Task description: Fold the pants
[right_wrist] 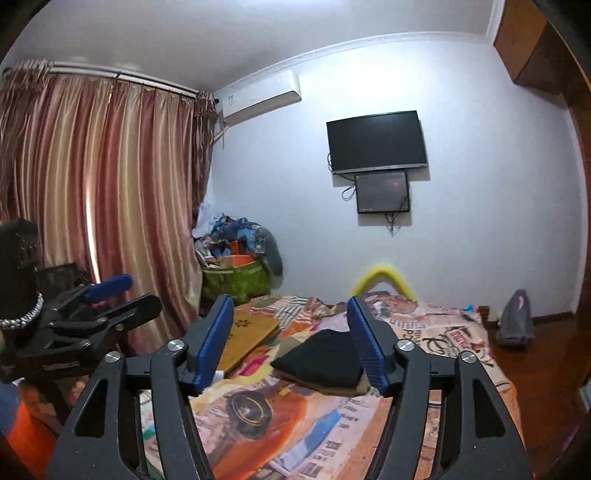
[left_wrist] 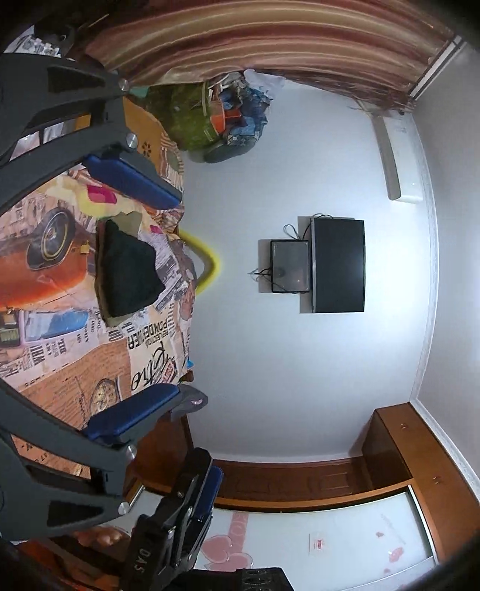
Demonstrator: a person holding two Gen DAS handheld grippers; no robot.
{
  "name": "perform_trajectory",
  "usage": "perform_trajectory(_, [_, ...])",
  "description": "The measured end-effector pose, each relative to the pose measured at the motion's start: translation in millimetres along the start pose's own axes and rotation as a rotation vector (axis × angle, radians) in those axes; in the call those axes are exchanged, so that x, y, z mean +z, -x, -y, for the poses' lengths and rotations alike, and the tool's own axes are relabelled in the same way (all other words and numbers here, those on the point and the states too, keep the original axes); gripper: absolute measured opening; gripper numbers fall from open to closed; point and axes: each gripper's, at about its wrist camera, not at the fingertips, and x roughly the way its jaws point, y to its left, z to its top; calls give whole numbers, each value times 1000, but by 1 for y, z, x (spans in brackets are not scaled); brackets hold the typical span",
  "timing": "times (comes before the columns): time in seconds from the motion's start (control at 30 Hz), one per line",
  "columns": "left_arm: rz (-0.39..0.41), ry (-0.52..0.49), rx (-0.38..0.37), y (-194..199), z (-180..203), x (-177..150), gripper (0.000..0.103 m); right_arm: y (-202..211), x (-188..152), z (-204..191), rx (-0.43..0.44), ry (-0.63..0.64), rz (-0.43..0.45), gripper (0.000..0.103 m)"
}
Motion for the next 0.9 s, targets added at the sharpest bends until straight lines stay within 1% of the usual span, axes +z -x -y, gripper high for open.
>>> perform_trajectory(0.03, [-1,2,1,2,1,-2,99,1,-1,-2,-10,5,6,74])
perform_trajectory(0.1, [0,16,2,5,1,-5,102,5,-2,-4,-31,13,18,86])
perform_trajectory(0.13, [0,27,0,6,-1,-6,102,8,-3,-6,-47,18,27,88])
perform_trajectory(0.2, [-2,46,-5,7,-4,-10,103,9,-4,-8,-73,24,38,98])
perform_trajectory(0.27, [0,53,3,7,-5,-12,103,11,-7,-8,-87,23,43,103])
perform_trajectory(0.47, [-13,57,15,5,-7,-20,103,4,-14,-7,-100,16,12,103])
perform_trajectory(0.9, [-16,49,18,4,-8,-25,103,10,-21,-10,-99,34,-3,103])
